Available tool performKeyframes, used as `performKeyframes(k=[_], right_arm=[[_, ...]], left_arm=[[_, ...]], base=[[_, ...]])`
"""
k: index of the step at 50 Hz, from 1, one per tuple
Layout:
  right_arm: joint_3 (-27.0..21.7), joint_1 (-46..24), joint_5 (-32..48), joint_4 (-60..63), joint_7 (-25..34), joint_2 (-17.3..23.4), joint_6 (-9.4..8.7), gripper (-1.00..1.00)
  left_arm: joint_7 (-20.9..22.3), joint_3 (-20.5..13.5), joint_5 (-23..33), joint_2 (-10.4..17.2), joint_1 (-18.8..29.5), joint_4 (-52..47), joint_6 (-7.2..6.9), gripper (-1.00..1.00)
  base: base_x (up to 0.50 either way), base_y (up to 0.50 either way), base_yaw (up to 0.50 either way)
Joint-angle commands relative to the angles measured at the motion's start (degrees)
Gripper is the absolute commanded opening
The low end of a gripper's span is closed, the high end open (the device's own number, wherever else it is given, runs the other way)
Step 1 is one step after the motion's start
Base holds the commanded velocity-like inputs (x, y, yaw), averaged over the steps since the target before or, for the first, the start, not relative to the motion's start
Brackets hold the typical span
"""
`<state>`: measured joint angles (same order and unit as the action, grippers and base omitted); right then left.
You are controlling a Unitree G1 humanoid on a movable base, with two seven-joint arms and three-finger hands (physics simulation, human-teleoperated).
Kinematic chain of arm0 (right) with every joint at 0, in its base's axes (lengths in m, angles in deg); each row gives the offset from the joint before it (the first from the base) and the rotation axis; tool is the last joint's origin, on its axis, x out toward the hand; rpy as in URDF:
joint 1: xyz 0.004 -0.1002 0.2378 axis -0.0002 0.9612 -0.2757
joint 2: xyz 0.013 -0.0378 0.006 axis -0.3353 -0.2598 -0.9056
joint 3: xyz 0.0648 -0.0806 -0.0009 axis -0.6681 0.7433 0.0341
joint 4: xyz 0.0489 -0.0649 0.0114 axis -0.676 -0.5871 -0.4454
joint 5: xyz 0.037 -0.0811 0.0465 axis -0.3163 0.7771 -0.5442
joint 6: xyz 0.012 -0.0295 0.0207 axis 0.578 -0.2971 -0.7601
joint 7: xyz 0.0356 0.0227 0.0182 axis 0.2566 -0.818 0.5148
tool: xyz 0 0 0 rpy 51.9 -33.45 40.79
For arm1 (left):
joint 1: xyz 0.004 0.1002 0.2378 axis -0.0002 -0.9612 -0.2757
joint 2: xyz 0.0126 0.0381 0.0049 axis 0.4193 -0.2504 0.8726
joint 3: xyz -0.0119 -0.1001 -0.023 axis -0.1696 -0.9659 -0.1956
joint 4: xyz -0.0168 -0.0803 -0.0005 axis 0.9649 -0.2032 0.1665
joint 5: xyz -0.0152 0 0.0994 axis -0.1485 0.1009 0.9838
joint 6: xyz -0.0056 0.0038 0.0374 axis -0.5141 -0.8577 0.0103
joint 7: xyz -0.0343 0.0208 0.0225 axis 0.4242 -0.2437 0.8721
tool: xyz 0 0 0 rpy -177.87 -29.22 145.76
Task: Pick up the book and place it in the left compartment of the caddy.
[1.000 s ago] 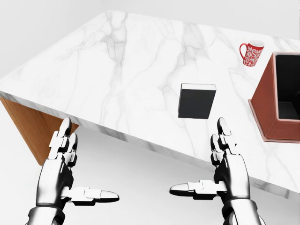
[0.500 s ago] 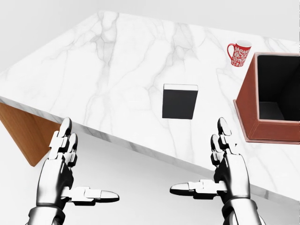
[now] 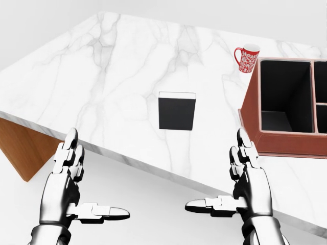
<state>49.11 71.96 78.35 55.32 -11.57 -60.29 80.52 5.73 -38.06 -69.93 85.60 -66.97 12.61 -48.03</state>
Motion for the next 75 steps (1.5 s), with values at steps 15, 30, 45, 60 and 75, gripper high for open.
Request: performKeyframes(k=[15, 30, 45, 60, 75], right_arm=[[0.02, 0.00, 0.00, 0.06, -0.06, -0.04, 0.00, 1.00], [-0.06, -0.19, 0.00, -0.71, -0.03, 0.01, 0.00, 1.00], [-0.13, -0.18, -0.30, -0.76, 0.04, -0.01, 0.00, 1.00], [-0.28, -0.14, -0.48, -0.93, 0.15, 0.07, 0.00, 1.00], [-0.07, 0.12, -0.25, -0.58, 0.07, -0.02, 0.00, 1.00]], left_arm=[[-0.03, -0.12, 0.09, 0.11, 0.38, 1.48, 1.12, 1.00], [-0.08, 0.11, 0.37, 0.03, 0.04, 0.51, 0.47, 1.00], [-0.34, 0.04, 0.27, -0.02, 0.20, -0.02, -0.21, 1.00], [-0.46, 0.11, 0.27, -0.02, 0.15, 0.28, 0.08, 1.00], [-0.14, 0.19, 0.51, 0.05, 0.11, 0.74, 0.86, 1.00]], base=[[0.08, -0.17, 0.00], [0.08, -0.17, 0.00], [0.08, -0.17, 0.00], [0.08, -0.17, 0.00], [0.08, -0.17, 0.00]])
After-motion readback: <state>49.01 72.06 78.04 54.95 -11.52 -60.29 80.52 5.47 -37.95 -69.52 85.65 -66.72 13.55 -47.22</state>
